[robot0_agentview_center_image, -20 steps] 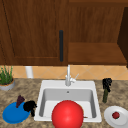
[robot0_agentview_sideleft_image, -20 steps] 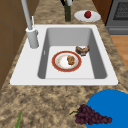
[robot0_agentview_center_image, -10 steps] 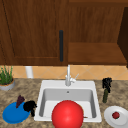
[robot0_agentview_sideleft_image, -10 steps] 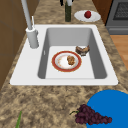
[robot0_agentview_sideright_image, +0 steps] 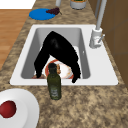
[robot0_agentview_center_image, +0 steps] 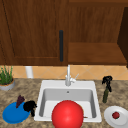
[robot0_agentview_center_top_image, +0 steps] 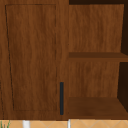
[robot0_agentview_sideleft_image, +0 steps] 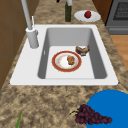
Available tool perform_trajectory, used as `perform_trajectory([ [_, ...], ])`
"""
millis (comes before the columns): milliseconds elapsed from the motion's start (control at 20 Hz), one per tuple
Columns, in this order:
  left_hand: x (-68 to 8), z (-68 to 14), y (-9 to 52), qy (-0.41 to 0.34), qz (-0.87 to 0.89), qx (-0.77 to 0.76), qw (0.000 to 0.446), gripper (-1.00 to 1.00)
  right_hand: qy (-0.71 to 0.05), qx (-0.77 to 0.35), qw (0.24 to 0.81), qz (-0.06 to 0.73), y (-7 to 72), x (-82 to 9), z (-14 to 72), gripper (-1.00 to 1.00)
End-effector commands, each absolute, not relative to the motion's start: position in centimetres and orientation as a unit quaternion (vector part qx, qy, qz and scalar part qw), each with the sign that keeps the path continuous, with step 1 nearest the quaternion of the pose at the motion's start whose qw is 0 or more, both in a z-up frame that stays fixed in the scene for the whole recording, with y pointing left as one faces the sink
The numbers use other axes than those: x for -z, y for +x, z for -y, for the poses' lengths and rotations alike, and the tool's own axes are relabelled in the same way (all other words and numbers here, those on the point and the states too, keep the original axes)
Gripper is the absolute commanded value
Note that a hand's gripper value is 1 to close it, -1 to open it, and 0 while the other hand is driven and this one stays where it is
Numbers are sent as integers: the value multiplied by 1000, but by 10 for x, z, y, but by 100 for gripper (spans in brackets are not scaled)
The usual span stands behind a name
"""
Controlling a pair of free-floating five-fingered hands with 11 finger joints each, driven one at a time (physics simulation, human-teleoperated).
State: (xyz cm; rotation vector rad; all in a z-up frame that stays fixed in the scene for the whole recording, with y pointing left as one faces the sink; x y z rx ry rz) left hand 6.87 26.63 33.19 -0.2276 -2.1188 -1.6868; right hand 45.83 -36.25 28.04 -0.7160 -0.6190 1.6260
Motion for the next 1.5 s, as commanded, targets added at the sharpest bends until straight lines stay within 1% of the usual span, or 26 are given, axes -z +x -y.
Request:
perform_trajectory([
  [0, -332, -266, 69, -82, 762, 607, 210, 0, -301, -694, 593, 276, 461, -295, 368, -100],
  [100, -332, -266, 69, -82, 762, 607, 210, 0, -294, -691, 595, 286, 459, -302, 380, -100],
  [250, -332, -266, 69, -82, 762, 607, 210, 0, -286, -691, 606, 270, 471, -312, 371, -100],
  [350, -332, -266, 69, -82, 762, 607, 210, 0, -290, -692, 598, 281, 465, -311, 379, -100],
  [400, -332, -266, 69, -82, 762, 607, 210, 0, -295, -702, 588, 273, 466, -307, 377, -100],
  [700, -332, -266, 69, -82, 762, 607, 210, 0, -295, -698, 591, 278, 469, -305, 381, -100],
  [950, -332, -266, 69, -82, 762, 607, 210, 0, -260, -689, 597, 317, 465, -302, 415, -100],
  [1450, -332, -266, 69, -82, 762, 607, 210, 0, -238, -693, 587, 344, 455, -295, 467, -100],
])
